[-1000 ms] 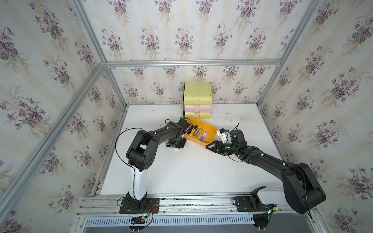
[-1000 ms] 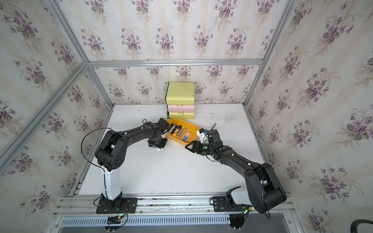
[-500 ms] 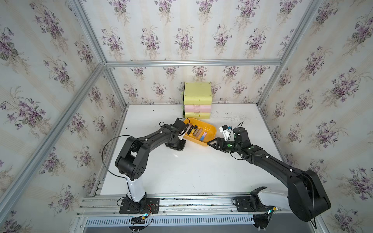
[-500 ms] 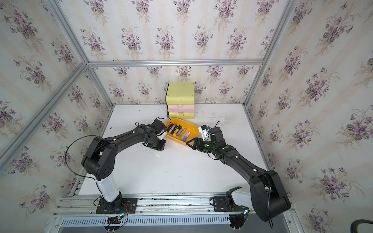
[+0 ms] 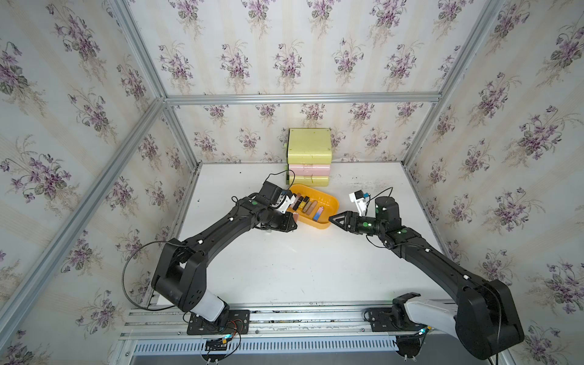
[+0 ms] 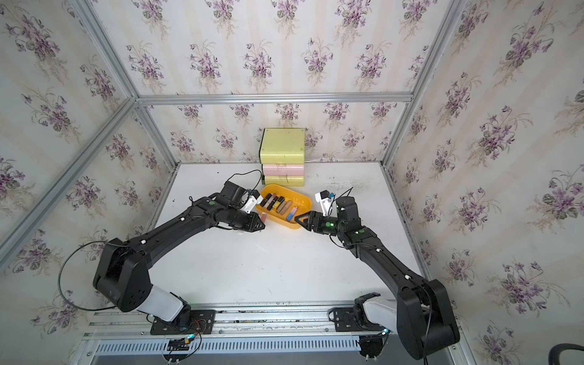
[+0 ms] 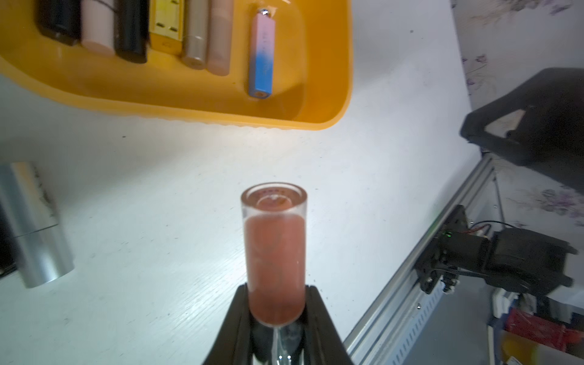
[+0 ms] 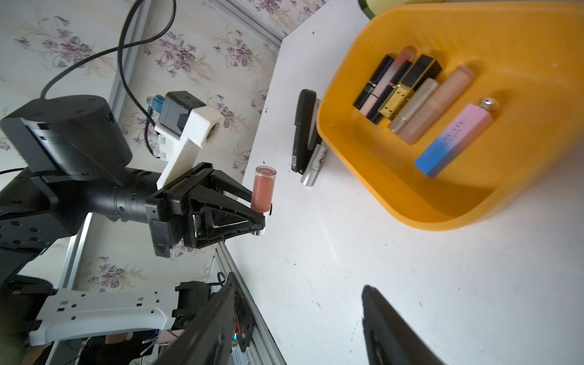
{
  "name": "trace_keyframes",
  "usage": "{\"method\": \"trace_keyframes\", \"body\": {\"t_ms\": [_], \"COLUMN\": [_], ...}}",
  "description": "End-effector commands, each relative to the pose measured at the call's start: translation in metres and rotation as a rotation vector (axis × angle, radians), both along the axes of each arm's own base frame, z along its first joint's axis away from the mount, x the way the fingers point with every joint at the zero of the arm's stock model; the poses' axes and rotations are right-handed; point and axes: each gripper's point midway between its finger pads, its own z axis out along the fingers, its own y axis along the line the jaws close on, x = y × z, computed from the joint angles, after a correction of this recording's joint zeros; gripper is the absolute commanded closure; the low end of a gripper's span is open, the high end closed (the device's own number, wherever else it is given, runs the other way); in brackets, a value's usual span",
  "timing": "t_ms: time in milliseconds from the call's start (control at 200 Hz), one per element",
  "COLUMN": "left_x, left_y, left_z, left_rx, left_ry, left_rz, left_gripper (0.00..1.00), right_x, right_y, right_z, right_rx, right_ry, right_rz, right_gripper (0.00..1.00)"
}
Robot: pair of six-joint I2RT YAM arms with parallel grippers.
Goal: Put the lipstick into the storage box
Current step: Pick up the lipstick at the center of the board, then place the lipstick in the storage box.
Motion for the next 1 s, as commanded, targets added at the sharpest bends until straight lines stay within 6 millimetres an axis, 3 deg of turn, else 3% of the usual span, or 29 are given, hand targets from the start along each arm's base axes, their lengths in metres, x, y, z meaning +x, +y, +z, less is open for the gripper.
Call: {"method": "trace_keyframes", "body": {"t_ms": [0, 140, 315, 634, 994], "left_x": [-0.002, -0.006, -0.012, -0.023, -0.028], "left_y": [-0.024, -0.038, -0.048, -0.051, -0.054], "left_z": [0.034, 0.055, 0.070, 0.080, 0.082], "left_rx": [-0.187, -0.315, -0.412, -0.424, -0.427], "left_ry": [-0.034, -0.045, -0.044, -0.055, -0.058], "left_rz": [-0.062, -0.116, -0.162, -0.190, -0.205], "left_gripper": [0.91, 0.91, 0.91, 0.91, 0.91], "right_x": [-0.007, -0.013, -0.017, -0.015, -0.006], "right_y": [0.011, 0.025, 0.047, 0.076, 0.082], "right_z": [0.028, 0.047, 0.056, 0.051, 0.060], "right_rx": [0.096, 0.144, 0.147, 0.126, 0.138], "right_ry": [-0.071, -0.117, -0.135, -0.120, -0.131], "right_rz": [0.088, 0.148, 0.205, 0.243, 0.211], "right_gripper": [0.33, 0.33, 0.34, 0.37, 0.47]}}
